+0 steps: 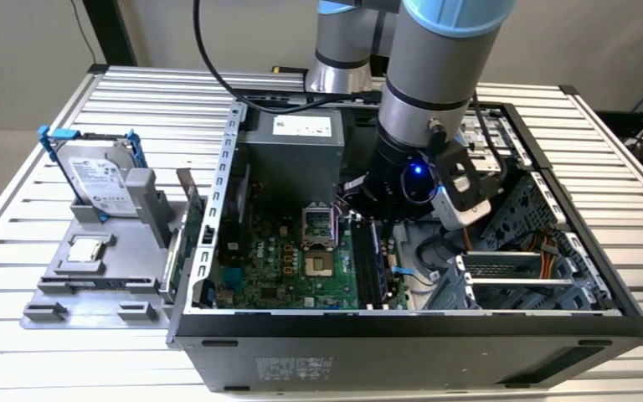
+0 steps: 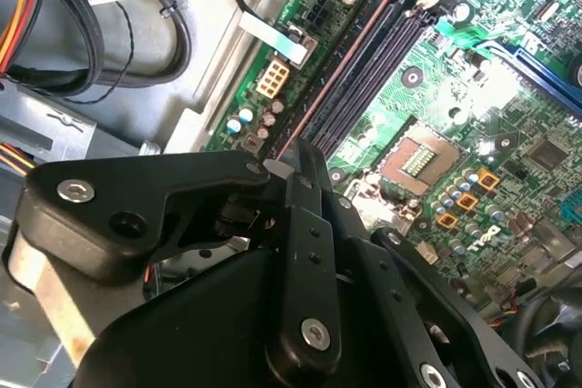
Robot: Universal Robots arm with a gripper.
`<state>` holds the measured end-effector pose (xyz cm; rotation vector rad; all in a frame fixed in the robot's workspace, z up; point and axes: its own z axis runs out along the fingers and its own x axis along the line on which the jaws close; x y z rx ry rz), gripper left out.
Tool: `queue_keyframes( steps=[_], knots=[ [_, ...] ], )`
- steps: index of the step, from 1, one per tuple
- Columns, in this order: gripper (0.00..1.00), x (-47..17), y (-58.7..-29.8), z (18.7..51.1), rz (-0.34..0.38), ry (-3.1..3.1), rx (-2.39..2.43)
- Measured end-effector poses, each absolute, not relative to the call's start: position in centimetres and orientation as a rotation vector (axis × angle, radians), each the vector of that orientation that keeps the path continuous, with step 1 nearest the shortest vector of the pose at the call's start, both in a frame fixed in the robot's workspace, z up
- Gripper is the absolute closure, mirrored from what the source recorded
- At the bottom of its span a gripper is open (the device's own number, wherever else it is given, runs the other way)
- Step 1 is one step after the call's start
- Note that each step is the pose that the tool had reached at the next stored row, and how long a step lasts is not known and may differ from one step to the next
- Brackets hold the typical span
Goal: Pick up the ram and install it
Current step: 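Insert the ram into the slot, then press down the ram until it locks into place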
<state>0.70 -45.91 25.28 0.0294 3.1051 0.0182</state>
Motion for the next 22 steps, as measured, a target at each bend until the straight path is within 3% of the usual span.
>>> queue_keyframes(
  steps=[22],
  knots=[
    [1.0, 0.68, -45.91, 25.29, 0.025, 3.092, -0.303]
  ],
)
